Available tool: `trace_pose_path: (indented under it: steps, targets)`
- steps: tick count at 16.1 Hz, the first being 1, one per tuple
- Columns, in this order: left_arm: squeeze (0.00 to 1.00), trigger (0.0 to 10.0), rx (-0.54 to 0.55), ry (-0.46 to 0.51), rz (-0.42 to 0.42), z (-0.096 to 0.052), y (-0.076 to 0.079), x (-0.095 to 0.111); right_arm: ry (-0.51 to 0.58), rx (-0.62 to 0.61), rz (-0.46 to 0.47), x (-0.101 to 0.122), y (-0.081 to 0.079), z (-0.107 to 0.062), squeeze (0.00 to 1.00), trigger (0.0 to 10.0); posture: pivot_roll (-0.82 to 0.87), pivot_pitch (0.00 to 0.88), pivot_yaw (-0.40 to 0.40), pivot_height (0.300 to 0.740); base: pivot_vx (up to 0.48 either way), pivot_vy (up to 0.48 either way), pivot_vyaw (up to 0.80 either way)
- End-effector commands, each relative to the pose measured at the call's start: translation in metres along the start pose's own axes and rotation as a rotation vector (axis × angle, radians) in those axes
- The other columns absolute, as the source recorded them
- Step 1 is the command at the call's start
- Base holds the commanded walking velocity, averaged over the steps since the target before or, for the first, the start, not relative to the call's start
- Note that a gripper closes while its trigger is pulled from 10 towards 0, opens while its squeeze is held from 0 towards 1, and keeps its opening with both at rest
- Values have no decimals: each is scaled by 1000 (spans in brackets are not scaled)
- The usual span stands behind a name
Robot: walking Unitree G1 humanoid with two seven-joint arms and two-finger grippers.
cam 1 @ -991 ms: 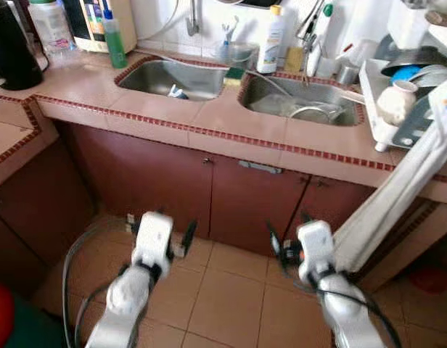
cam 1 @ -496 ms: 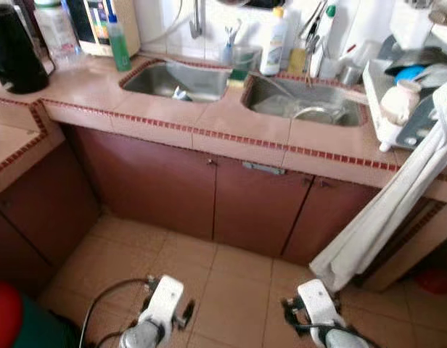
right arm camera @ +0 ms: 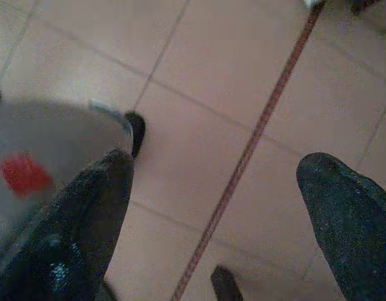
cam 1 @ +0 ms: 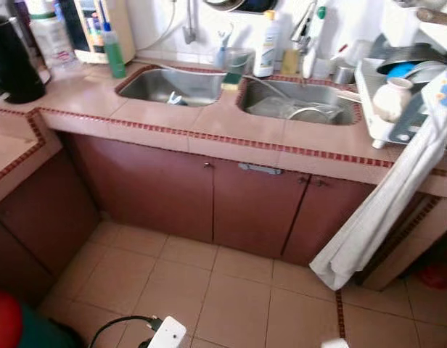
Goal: Kitchen organization
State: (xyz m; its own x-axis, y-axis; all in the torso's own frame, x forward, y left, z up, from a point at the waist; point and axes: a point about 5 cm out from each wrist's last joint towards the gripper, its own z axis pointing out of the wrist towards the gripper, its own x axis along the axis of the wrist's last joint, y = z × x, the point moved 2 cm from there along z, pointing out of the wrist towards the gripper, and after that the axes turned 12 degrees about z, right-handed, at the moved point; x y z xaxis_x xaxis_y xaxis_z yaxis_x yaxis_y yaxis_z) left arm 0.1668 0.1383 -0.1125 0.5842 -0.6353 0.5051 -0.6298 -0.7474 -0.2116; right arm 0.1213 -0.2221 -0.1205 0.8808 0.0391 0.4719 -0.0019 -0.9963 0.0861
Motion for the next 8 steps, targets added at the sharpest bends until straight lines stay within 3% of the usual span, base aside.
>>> trace_pose_path:
  steps: [1,8]
  targets:
    - [0,10000,-3,-13,13,0,2,-3,-17,1,-5,-2,-2,0,0,10000,-110,0,8,740,0,0,0]
    - [0,10000,0,-54,11,-2,1,-13,-29,3,-10,1,-5,2,0,10000,-103,0,12,740,0,0,0]
